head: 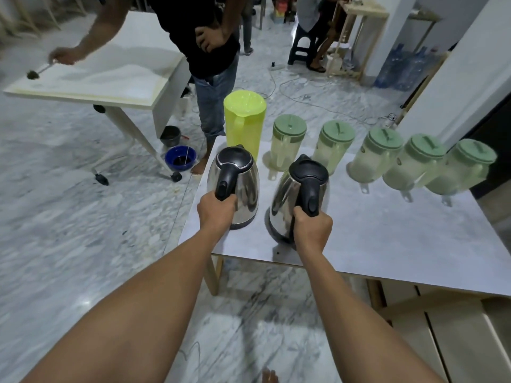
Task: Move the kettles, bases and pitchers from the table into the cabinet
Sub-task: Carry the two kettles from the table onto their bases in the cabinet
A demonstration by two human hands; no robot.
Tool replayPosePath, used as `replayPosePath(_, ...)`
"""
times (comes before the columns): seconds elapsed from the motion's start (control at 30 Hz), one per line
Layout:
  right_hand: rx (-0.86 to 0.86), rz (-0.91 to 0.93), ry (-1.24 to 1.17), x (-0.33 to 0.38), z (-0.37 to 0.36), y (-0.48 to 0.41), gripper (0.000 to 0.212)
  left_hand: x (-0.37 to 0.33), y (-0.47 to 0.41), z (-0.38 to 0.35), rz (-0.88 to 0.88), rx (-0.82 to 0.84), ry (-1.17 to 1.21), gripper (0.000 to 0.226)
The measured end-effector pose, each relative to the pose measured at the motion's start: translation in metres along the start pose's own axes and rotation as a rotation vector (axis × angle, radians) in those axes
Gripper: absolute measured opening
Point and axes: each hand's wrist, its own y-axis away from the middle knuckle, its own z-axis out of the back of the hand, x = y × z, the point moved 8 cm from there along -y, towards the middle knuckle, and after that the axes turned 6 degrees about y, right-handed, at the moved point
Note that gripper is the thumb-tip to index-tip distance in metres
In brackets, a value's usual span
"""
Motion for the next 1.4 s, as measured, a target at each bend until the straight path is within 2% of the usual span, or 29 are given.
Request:
replayPosePath(0.17, -0.035, 0.011, 0.015, 0.012, 0.027, 0.005, 0.026, -0.026, 0.015, -0.002, -0.031, 0.025, 0.010, 0.010)
replayPosePath(0.3, -0.074, 0.034, 0.007, 0.033, 0.061, 0.013, 0.020, -0.066, 0.031, -0.009, -0.109, 0.055, 0.011, 0.010)
replayPosePath(0.5, -0.218, 0.111, -0.100, 0.081, 0.152, 0.032, 0.025, -0.151, 0.076, -0.031, -0.273, 0.132, 0.009, 0.012)
replayPosePath(0.63, -0.333, 0.160, -0.097, 0.108, 0.223, 0.045, 0.027, -0.205, 0.115, -0.054, -0.388, 0.202, -0.041, 0.021)
replayPosePath(0.8, -0.503, 0.204, -0.098, 0.130, 0.319, 0.069, 0.025, -0.265, 0.175, -0.091, -0.504, 0.310, -0.035, 0.023)
replayPosePath(1.1, -0.754, 0.208, -0.036, 0.121, 0.479, 0.121, 0.033, -0.332, 0.299, -0.167, -0.632, 0.560, 0.054, 0.026)
replayPosePath(1.4, -1.007, 0.131, -0.008, 0.089, 0.605, 0.208, 0.030, -0.358, 0.433, -0.231, -0.695, 0.833, 0.122, 0.020)
